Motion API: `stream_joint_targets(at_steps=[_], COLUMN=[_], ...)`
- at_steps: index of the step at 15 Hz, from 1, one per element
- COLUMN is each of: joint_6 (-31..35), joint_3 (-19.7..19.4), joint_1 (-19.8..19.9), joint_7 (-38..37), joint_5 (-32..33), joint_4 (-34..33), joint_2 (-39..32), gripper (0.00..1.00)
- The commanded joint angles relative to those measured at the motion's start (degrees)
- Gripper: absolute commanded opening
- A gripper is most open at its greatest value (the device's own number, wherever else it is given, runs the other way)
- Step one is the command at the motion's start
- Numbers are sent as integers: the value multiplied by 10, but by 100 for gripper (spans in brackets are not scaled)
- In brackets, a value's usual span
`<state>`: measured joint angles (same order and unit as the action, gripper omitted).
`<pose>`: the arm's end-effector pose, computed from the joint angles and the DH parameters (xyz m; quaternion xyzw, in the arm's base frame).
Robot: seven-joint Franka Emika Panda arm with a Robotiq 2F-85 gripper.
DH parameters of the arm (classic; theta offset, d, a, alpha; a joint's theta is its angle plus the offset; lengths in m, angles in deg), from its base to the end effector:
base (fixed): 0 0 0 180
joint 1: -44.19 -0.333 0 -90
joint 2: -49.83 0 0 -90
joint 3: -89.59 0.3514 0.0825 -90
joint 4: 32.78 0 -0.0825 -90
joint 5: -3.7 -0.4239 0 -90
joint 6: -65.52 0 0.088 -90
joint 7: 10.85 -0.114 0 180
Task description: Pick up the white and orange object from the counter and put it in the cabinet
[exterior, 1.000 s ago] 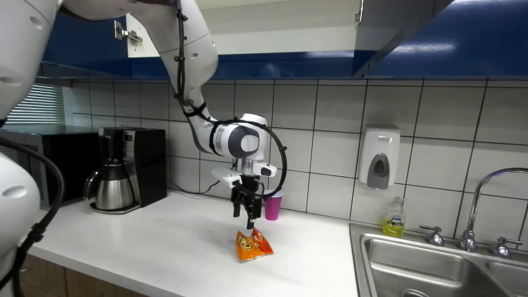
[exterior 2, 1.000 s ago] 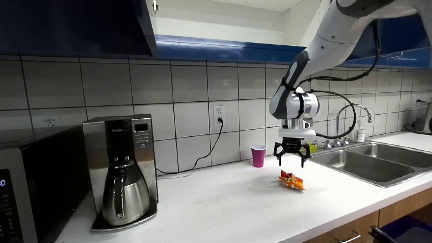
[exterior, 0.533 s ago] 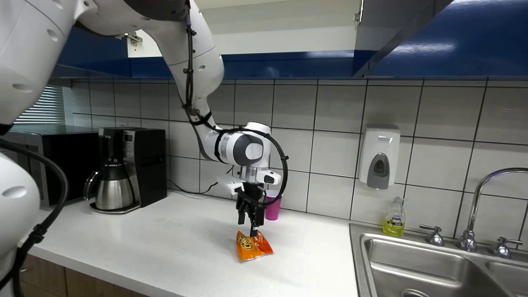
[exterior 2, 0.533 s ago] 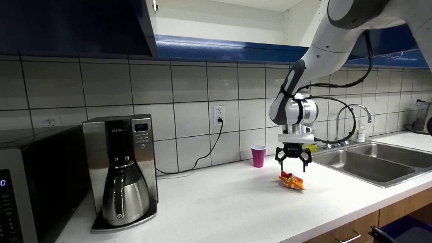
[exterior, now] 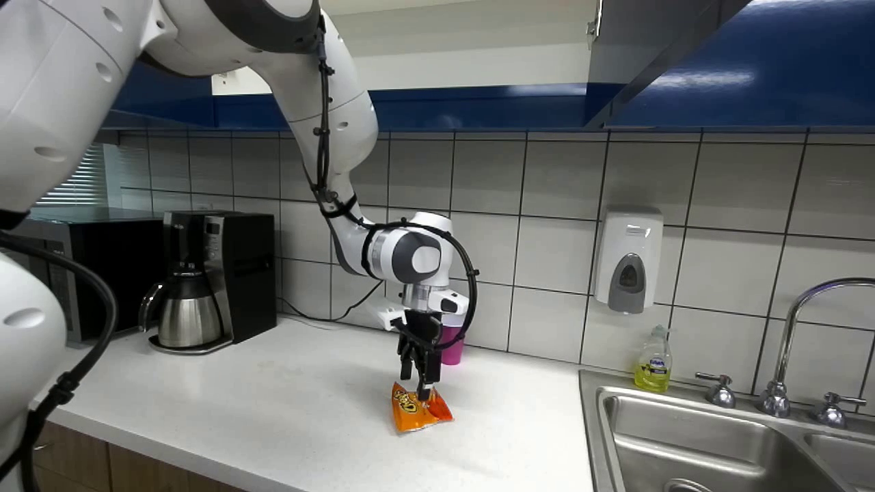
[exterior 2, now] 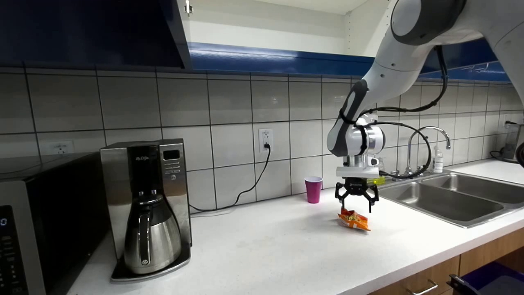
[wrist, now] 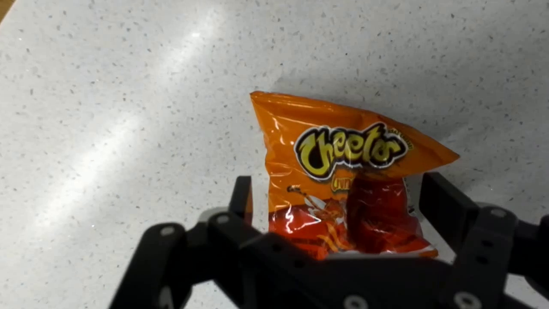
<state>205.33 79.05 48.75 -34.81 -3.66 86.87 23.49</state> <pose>0.5907 -0.1589 0.1878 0.9258 -0.3748 -0.0480 0.0058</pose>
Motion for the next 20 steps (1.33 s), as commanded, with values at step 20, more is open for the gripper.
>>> stream_joint_targets(at_steps=[20], joint_6=[-6], joint_3=[-3], joint_1=[-3], joint_7=[-39], joint_5=[-8], joint_4=[-67], joint_2=[-64], gripper=[100])
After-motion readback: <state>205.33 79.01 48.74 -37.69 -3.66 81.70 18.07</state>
